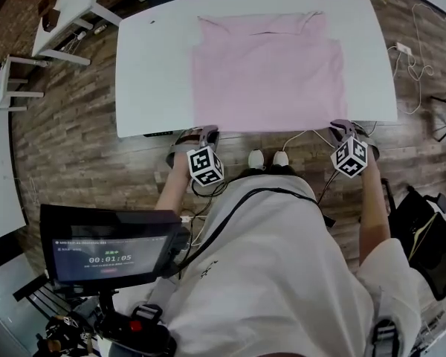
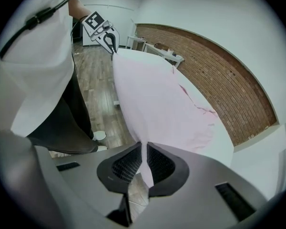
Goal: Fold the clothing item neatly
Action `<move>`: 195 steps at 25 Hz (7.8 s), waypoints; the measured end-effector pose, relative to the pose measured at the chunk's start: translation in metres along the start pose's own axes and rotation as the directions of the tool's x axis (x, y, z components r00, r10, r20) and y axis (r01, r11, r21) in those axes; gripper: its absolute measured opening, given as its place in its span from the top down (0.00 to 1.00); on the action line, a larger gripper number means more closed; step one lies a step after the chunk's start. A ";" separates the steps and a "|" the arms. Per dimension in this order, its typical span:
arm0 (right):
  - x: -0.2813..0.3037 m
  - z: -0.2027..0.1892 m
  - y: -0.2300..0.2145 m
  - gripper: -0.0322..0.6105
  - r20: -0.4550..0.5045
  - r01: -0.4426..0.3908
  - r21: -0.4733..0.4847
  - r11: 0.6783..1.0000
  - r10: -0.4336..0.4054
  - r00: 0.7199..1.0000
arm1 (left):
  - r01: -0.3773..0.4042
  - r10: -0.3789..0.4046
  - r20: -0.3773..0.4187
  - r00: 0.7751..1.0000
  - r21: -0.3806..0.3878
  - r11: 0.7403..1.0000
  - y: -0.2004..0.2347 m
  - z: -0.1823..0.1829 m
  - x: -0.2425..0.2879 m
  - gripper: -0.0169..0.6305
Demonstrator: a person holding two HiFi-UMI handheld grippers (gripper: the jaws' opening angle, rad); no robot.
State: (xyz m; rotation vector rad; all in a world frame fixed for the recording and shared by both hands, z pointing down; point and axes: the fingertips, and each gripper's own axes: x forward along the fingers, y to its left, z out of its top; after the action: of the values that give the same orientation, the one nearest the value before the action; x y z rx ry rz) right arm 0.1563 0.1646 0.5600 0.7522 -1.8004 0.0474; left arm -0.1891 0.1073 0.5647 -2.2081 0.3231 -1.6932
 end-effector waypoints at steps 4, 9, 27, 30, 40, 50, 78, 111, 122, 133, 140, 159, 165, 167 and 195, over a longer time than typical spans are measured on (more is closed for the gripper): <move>-0.018 -0.011 0.009 0.89 -0.003 0.005 -0.009 1.000 -0.005 1.000 | 0.018 -0.018 0.015 1.000 0.026 1.000 -0.016 0.012 -0.020 0.93; -0.052 -0.005 0.030 0.89 -0.038 0.013 -0.090 0.996 -0.016 0.999 | 0.096 -0.098 0.013 0.995 0.104 0.990 -0.045 0.007 -0.053 0.93; -0.053 0.046 -0.115 0.89 0.012 0.181 -0.219 0.959 -0.183 0.983 | -0.004 0.000 0.040 0.999 0.104 0.995 0.109 0.033 -0.059 0.93; -0.036 0.055 -0.145 0.89 0.016 0.169 -0.248 0.954 -0.170 0.985 | -0.029 0.027 0.017 0.999 0.115 0.993 0.148 0.032 -0.048 0.93; 0.029 0.077 -0.237 0.89 0.006 0.081 -0.320 0.944 -0.084 0.996 | -0.017 0.030 -0.087 0.996 0.146 0.989 0.254 0.034 0.019 0.93; 0.104 0.083 -0.273 0.89 -0.030 -0.026 -0.327 0.945 0.017 0.999 | 0.059 -0.045 -0.131 0.990 0.102 0.993 0.292 0.011 0.100 0.93; 0.211 0.100 -0.342 0.89 0.046 0.067 -0.198 0.978 -0.059 0.997 | -0.069 0.050 -0.139 0.989 -0.141 0.988 0.370 -0.015 0.215 0.93; 0.096 0.128 -0.334 0.94 0.385 -0.010 0.574 0.819 -0.259 0.886 | 0.069 0.302 0.298 0.906 -0.807 0.587 0.378 0.013 0.089 0.97; 0.014 0.152 -0.246 0.94 0.495 -0.103 0.662 0.742 -0.329 0.804 | 0.164 0.371 0.453 0.811 -0.784 0.599 0.308 0.052 -0.003 0.97; -0.047 0.161 -0.150 0.94 0.536 -0.148 0.697 0.702 -0.372 0.758 | 0.267 0.380 0.532 0.757 -0.782 0.563 0.194 0.058 -0.053 0.97; -0.084 0.164 -0.095 0.94 0.553 -0.136 0.687 0.714 -0.393 0.735 | 0.203 0.395 0.532 0.749 -0.751 0.628 0.139 0.061 -0.094 0.97; -0.141 0.140 -0.032 0.94 0.504 -0.036 0.723 0.690 -0.491 0.710 | 0.184 0.471 0.530 0.705 -0.778 0.600 0.097 0.058 -0.136 0.97; -0.144 0.137 -0.024 0.94 0.499 -0.049 0.735 0.676 -0.491 0.714 | 0.186 0.469 0.530 0.707 -0.778 0.599 0.095 0.060 -0.142 0.97; -0.148 0.139 -0.024 0.94 0.509 -0.057 0.737 0.674 -0.497 0.702 | 0.185 0.464 0.531 0.709 -0.775 0.605 0.093 0.062 -0.143 0.97; -0.274 0.033 0.147 0.94 0.575 -0.081 0.675 0.733 -0.455 0.679 | 0.169 0.538 0.517 0.666 -0.806 0.567 -0.118 0.146 -0.236 0.97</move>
State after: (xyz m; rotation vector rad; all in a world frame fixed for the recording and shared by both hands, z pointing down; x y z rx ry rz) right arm 0.0996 0.3964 0.3577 1.6765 -2.4670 0.2957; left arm -0.1141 0.3231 0.3684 -3.0712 1.2868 -0.3276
